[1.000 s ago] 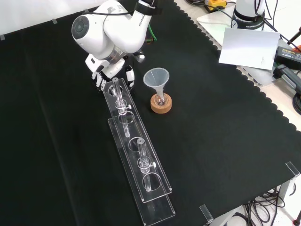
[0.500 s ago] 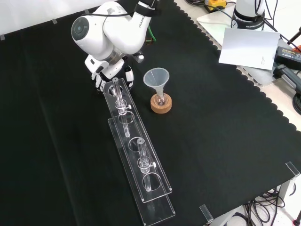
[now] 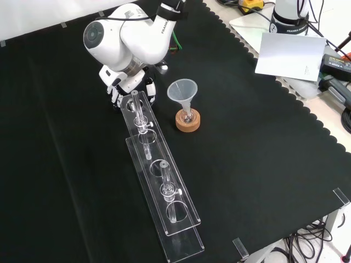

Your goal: Pick up the weighing funnel.

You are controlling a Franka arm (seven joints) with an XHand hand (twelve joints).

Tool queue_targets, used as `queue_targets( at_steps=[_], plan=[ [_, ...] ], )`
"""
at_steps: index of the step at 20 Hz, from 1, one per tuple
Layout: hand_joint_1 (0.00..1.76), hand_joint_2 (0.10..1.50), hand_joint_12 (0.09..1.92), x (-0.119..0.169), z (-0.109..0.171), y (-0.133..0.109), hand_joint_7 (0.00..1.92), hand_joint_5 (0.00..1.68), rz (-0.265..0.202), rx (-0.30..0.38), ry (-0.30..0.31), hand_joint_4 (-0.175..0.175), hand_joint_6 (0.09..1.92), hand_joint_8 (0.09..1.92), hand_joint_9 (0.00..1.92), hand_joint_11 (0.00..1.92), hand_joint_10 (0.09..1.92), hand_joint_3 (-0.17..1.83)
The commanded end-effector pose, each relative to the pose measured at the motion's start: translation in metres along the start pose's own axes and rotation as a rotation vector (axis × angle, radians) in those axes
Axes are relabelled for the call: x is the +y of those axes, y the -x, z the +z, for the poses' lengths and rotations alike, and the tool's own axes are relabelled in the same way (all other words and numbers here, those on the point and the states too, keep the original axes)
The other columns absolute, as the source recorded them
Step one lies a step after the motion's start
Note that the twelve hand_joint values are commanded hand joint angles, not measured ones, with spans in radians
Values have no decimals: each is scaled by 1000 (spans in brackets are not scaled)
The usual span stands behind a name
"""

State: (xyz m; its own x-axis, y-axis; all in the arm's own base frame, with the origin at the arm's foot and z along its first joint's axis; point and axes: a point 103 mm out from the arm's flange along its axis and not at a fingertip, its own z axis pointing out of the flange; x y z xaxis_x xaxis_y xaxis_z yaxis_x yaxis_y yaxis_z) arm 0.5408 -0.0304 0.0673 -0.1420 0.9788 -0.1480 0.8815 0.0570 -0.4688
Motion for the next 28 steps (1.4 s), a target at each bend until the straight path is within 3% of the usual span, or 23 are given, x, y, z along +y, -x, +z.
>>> queue_targets(
  at_steps=[1,4,6,9,13,21,28],
  plan=[
    [966,577,1245,0,0,0,538,912,4,-2,0,98,748,672,801,531,500,654],
    [965,581,1244,-1,0,1,540,953,7,0,-2,105,747,672,810,537,497,657],
    [1038,752,1241,-1,0,1,547,1090,13,0,4,151,749,677,821,546,493,466],
    [1099,727,1198,-2,-1,4,585,1221,18,10,14,173,697,657,878,598,453,538],
    [1109,674,1158,-4,-2,9,602,1221,24,34,12,175,765,652,927,663,417,661],
    [1105,673,1139,-10,-1,16,594,1196,43,113,35,175,820,656,945,697,398,682],
    [1103,676,1127,-18,-17,25,590,1186,49,86,51,175,838,660,951,716,391,684]
  ],
)
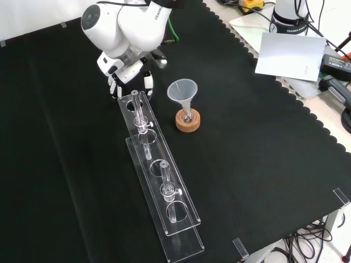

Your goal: Pick up the weighing funnel.

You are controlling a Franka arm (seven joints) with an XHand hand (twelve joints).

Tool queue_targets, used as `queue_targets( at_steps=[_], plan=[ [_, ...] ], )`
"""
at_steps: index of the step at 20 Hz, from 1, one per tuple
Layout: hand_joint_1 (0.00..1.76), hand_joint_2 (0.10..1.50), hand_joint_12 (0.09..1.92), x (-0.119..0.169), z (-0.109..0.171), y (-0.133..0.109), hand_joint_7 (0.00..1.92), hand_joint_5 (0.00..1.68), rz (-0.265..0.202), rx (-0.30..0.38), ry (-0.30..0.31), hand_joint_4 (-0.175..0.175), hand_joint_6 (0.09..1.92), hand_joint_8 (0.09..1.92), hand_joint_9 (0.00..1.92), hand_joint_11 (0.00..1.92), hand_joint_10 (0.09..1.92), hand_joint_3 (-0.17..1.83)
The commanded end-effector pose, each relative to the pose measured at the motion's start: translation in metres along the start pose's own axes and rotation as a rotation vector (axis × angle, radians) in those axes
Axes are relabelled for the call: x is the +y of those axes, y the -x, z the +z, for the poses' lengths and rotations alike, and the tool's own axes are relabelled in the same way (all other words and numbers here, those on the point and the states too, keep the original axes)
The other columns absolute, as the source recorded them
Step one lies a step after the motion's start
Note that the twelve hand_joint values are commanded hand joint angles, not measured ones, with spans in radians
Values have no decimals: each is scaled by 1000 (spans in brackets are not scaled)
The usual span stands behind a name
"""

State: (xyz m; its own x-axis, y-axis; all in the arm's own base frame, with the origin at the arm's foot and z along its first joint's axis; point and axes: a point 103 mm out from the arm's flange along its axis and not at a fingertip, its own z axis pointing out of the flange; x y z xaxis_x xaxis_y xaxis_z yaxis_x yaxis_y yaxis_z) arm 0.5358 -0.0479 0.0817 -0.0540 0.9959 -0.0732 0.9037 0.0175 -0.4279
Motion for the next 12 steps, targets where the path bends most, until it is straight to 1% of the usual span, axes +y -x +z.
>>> queue_targets(
  at_steps=[1,6,12],
  plan=[
    [1103,677,1126,-7,-15,7,590,1186,5,-29,14,175,839,661,951,717,391,684],
    [1102,679,1123,-17,-35,14,588,1181,29,-72,11,175,847,661,951,721,388,684],
    [1101,680,1119,-34,-55,21,584,1178,64,-94,25,175,853,662,950,720,385,685]
  ],
)
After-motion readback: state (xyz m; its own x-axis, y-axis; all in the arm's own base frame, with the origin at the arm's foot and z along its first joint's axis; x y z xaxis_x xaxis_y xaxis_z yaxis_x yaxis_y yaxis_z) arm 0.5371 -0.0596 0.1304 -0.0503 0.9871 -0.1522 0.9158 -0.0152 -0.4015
